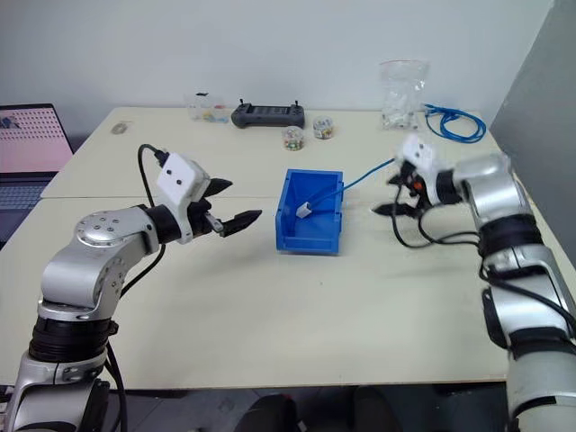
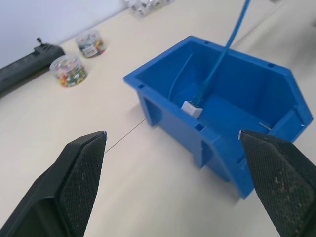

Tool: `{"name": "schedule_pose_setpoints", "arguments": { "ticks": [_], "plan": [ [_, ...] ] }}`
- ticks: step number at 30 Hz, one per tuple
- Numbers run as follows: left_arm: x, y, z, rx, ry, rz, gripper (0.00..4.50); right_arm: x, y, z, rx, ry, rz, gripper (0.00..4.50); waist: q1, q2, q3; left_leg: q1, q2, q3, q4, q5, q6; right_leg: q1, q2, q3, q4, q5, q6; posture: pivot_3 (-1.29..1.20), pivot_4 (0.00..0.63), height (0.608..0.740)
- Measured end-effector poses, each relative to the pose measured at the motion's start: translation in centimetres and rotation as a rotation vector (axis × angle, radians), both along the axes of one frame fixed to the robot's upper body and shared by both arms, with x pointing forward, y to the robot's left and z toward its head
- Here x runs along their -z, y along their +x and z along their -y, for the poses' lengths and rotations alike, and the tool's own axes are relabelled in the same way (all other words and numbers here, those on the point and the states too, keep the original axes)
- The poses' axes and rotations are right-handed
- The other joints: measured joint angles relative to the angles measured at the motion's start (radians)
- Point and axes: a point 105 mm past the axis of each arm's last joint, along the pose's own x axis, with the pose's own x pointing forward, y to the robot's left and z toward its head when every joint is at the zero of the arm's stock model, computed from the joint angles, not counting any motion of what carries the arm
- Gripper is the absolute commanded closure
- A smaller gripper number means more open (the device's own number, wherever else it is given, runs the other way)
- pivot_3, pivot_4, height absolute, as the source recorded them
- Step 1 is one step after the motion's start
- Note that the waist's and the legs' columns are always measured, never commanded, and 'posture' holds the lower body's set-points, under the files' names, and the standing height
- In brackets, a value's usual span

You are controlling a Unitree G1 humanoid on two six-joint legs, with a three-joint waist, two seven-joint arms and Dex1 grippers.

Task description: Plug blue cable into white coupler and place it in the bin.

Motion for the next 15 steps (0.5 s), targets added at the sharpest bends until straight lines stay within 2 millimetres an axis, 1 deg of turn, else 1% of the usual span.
{"name": "schedule_pose_setpoints", "arguments": {
  "ticks": [2, 3, 4, 5, 7, 9, 11, 13, 15],
  "plan": [
    [0.3, -0.1, -0.7, -0.021, 0.002, -0.016, 0.00, 1.4, -1.5, 0.5, -0.031, -0.022, -0.034, 0.09, -0.003, 0.000, 0.002, 0.000, 0.000, 0.001, 0.000, 0.000, 0.000, -0.001, 0.000, 0.001, 0.001, 0.000, 0.000, 0.00, 0.150, 0.740],
    [0.4, -0.4, -1.2, -0.029, 0.001, -0.019, 0.00, 1.4, -3.2, 0.4, -0.063, 0.008, -0.034, 0.09, 0.000, 0.001, 0.002, -0.001, 0.000, -0.002, 0.000, 0.000, 0.000, -0.001, 0.000, -0.001, 0.000, 0.000, 0.000, 0.00, 0.150, 0.740],
    [0.8, -0.6, -2.3, -0.062, 0.002, -0.032, 0.00, 1.6, -4.5, 0.2, -0.086, 0.035, -0.051, 0.09, -0.001, 0.001, 0.002, 0.000, 0.001, -0.002, 0.000, 0.000, 0.000, -0.001, 0.001, -0.001, 0.001, 0.000, 0.000, 0.00, 0.150, 0.740],
    [0.9, -0.7, -3.1, -0.088, -0.002, -0.036, 0.00, 1.6, -5.4, 0.0, -0.083, 0.079, -0.066, 0.09, -0.002, 0.001, 0.004, 0.000, 0.001, -0.002, 0.000, 0.000, 0.000, -0.001, 0.001, -0.001, 0.001, 0.000, 0.000, 0.00, 0.150, 0.740],
    [0.8, -1.0, -4.2, -0.128, -0.014, -0.030, 0.00, 0.4, -6.9, -1.0, -0.078, 0.210, -0.066, 0.09, -0.002, 0.001, 0.006, 0.000, 0.001, -0.003, 0.001, 0.000, 0.000, -0.001, 0.001, -0.001, 0.002, 0.000, 0.000, 0.00, 0.150, 0.740],
    [0.4, -1.1, -4.4, -0.135, -0.022, -0.012, 0.00, -1.6, -7.5, -1.7, -0.059, 0.298, -0.022, 0.09, 0.001, 0.000, 0.008, 0.000, 0.001, -0.003, 0.002, 0.001, -0.001, 0.000, 0.001, -0.001, 0.002, 0.001, 0.000, 0.00, 0.150, 0.740],
    [0.0, -1.3, -4.7, -0.138, -0.038, -0.002, 0.00, -3.3, -7.9, -1.9, -0.044, 0.339, 0.027, 0.09, 0.005, -0.001, 0.008, 0.003, 0.000, -0.003, 0.002, 0.001, -0.001, 0.003, 0.001, -0.001, 0.001, 0.001, 0.001, 0.00, 0.150, 0.740],
    [-0.1, -1.4, -4.7, -0.136, -0.057, -0.007, 0.00, -3.9, -7.9, -1.9, -0.012, 0.359, 0.049, 0.09, 0.005, -0.001, 0.008, 0.003, 0.000, -0.003, 0.002, 0.001, -0.001, 0.003, 0.001, -0.001, 0.001, 0.001, 0.001, 0.00, 0.150, 0.740],
    [-0.1, -1.4, -4.6, -0.128, -0.068, -0.015, 0.00, -4.0, -7.6, -1.8, 0.013, 0.364, 0.052, 0.09, 0.005, -0.002, 0.008, 0.003, 0.000, -0.002, 0.002, 0.001, -0.001, 0.002, 0.001, -0.001, 0.001, 0.001, 0.001, 0.00, 0.150, 0.740]
  ]
}}
